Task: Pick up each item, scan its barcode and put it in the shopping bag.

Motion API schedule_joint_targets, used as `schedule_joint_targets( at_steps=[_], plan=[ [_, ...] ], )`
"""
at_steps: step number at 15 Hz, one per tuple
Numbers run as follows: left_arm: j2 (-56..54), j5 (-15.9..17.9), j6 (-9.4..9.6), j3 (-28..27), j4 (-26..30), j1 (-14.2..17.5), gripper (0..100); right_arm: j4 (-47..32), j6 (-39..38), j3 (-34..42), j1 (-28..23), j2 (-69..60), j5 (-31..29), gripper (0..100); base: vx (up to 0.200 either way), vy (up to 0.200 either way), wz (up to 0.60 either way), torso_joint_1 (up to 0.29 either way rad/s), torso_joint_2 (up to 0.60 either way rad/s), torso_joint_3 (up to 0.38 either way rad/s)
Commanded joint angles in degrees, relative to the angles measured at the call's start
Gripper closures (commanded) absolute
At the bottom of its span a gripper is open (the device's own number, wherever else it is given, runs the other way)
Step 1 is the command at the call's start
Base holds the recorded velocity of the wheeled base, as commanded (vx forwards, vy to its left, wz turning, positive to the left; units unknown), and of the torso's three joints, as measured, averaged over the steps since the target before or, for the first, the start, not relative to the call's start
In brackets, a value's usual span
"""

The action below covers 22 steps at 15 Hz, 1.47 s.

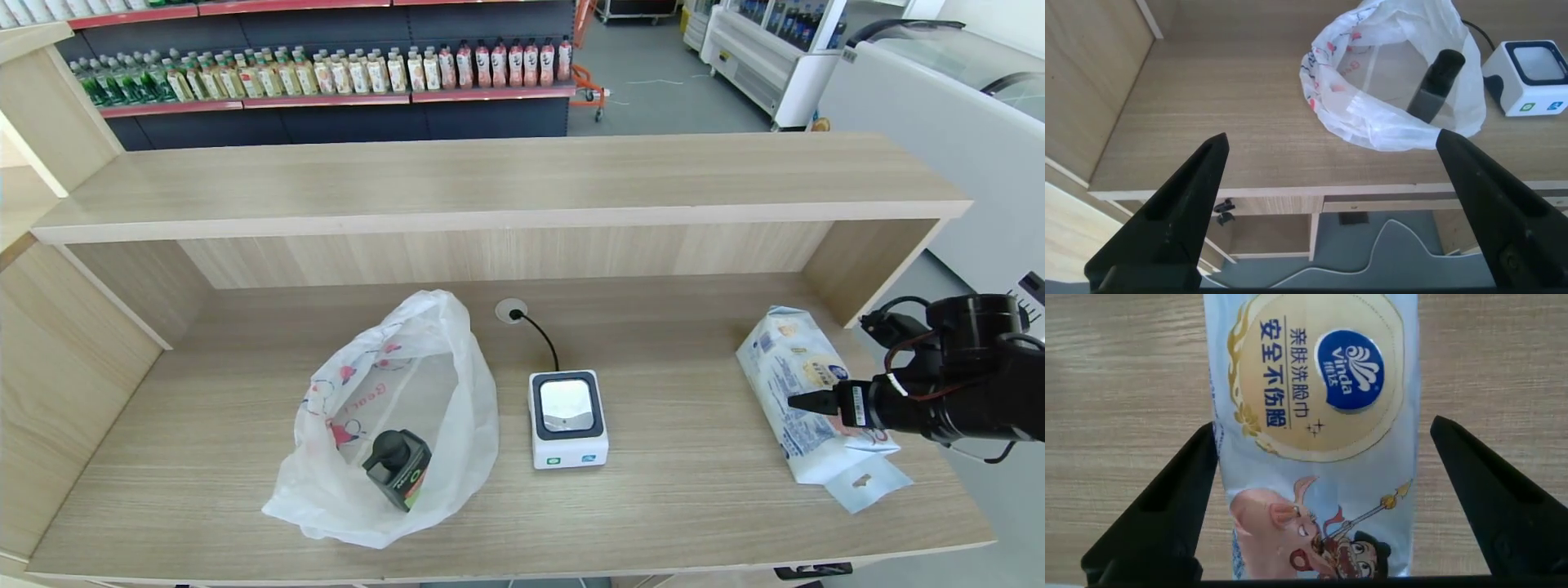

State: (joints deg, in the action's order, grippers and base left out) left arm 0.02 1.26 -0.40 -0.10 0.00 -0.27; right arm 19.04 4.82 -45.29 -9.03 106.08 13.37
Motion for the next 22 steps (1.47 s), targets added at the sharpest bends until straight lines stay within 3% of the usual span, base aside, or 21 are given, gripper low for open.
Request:
schedule_joint_targets(
  at_steps=[1,9,10,16,22],
  plan=[
    [-0.02,-0.03,-0.04,0.01,0.00,0.00,0,1.61,0.11,0.11,0.24,3.69,-0.01,0,0.000,0.000,0.00,0.000,0.00,0.000],
    [-0.02,-0.03,-0.04,0.01,0.00,0.00,0,6.71,0.19,-3.49,3.94,12.48,-1.42,0,0.000,0.000,0.00,0.000,0.00,0.000],
    [-0.02,-0.03,-0.04,0.01,0.00,-0.08,0,7.06,0.28,-3.23,4.02,12.57,-1.33,100,0.000,0.000,0.00,0.000,0.00,0.000],
    [-0.02,-0.03,-0.04,0.01,0.00,0.00,0,2.67,0.55,-2.26,4.38,7.91,-1.68,100,0.000,0.000,0.00,0.000,0.00,0.000],
    [-0.02,-0.03,-0.04,-0.08,0.00,0.00,0,5.13,0.11,7.06,8.33,-15.91,-0.89,100,0.000,0.000,0.00,0.000,0.00,0.000]
  ],
)
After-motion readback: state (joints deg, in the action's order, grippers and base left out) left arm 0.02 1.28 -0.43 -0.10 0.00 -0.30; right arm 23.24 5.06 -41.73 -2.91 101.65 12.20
